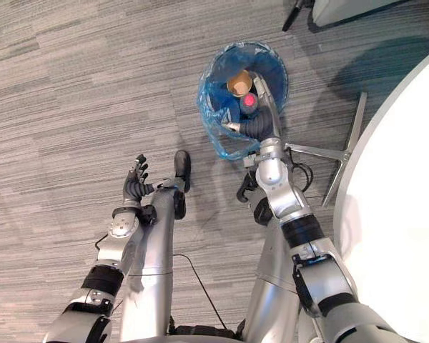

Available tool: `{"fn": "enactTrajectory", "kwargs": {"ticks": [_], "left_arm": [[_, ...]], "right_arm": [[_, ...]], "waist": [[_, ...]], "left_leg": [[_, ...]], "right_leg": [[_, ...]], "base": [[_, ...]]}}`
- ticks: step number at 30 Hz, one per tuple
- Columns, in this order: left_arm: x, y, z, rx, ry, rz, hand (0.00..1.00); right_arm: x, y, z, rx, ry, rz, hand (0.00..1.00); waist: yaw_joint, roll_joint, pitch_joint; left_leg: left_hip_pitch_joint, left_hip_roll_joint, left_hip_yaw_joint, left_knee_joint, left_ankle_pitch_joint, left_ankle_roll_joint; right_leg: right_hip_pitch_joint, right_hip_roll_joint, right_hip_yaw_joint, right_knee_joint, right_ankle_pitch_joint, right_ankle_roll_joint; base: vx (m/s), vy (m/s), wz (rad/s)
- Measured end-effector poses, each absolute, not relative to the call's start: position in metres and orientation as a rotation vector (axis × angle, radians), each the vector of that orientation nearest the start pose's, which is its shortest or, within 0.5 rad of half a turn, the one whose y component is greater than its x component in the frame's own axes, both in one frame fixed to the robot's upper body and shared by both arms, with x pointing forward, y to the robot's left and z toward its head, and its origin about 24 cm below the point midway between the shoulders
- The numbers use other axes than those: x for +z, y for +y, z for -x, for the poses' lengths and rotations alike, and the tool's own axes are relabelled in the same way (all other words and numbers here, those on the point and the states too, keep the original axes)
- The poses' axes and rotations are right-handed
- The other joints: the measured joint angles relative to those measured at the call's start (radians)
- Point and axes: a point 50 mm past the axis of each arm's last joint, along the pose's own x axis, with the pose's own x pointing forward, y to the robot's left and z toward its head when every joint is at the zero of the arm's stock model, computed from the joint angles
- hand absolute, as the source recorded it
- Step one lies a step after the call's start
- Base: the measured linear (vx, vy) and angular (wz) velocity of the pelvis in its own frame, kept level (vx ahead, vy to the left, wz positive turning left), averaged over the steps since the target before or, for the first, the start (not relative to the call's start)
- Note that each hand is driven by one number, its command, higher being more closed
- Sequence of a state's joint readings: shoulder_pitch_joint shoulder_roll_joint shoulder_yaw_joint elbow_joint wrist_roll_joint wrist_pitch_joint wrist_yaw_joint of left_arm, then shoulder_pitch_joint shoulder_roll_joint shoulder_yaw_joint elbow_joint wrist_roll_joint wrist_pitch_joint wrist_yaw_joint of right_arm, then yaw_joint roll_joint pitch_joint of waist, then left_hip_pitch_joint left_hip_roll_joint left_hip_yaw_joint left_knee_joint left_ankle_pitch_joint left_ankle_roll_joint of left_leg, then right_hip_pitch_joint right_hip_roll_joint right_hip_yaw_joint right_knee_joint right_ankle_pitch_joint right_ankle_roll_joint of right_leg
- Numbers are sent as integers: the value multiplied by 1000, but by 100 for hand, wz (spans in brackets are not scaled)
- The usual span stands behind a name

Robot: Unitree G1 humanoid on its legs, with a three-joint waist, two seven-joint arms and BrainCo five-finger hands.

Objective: Gather rubbish on tea table into small bin, then transfer packed bag to large trash can.

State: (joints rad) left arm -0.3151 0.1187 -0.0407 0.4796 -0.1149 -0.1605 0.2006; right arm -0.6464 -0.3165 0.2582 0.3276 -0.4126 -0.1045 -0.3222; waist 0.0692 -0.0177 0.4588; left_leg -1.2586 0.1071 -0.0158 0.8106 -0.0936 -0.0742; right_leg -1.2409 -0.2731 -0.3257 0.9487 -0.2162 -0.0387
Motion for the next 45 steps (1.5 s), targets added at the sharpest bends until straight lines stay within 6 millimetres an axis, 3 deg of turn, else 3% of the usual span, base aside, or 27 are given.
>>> {"fn": "enactTrajectory", "kwargs": {"ticks": [6,11,21,25,26,34,45], "left_arm": [[32,164,-309,139,13,-32,0],[34,165,-309,159,-6,-30,0],[42,168,-314,186,-41,-22,0],[46,169,-316,204,-61,4,0],[48,170,-316,212,-65,15,0],[47,176,-316,231,-57,44,0],[49,176,-317,228,-63,46,0]], "right_arm": [[148,-121,-351,27,-538,973,0],[127,-127,-363,23,-441,1154,0],[115,-131,-377,-64,-345,1302,0],[116,-136,-382,-111,-320,1333,0],[117,-136,-383,-126,-314,1334,100],[131,-131,-389,-154,-344,1333,100],[130,-122,-385,-150,-358,1235,100]], "waist": [[2,0,0],[3,0,0],[6,1,-1],[22,3,-3],[26,3,-3],[31,3,-4],[32,7,-20]], "left_leg": [[-1,13,8,-7,5,5],[-14,14,7,-15,5,4],[-65,10,-7,-19,15,-8],[-96,11,-7,-16,15,-9],[-110,11,-8,-12,16,-9],[-151,-2,-22,20,15,-10],[-177,0,-27,43,14,-10]], "right_leg": [[2,6,-5,-9,0,0],[-10,6,-10,-10,-9,-11],[-61,-4,-26,15,-31,-14],[-97,-8,-27,33,-42,-23],[-111,-9,-27,40,-45,-24],[-148,-26,-33,87,-69,-25],[-170,-24,-32,103,-70,-25]], "base": [[-2,3,-1],[-2,5,3],[-6,1,6],[-8,-9,6],[-13,-13,3],[-3,-11,8],[0,0,0]]}}
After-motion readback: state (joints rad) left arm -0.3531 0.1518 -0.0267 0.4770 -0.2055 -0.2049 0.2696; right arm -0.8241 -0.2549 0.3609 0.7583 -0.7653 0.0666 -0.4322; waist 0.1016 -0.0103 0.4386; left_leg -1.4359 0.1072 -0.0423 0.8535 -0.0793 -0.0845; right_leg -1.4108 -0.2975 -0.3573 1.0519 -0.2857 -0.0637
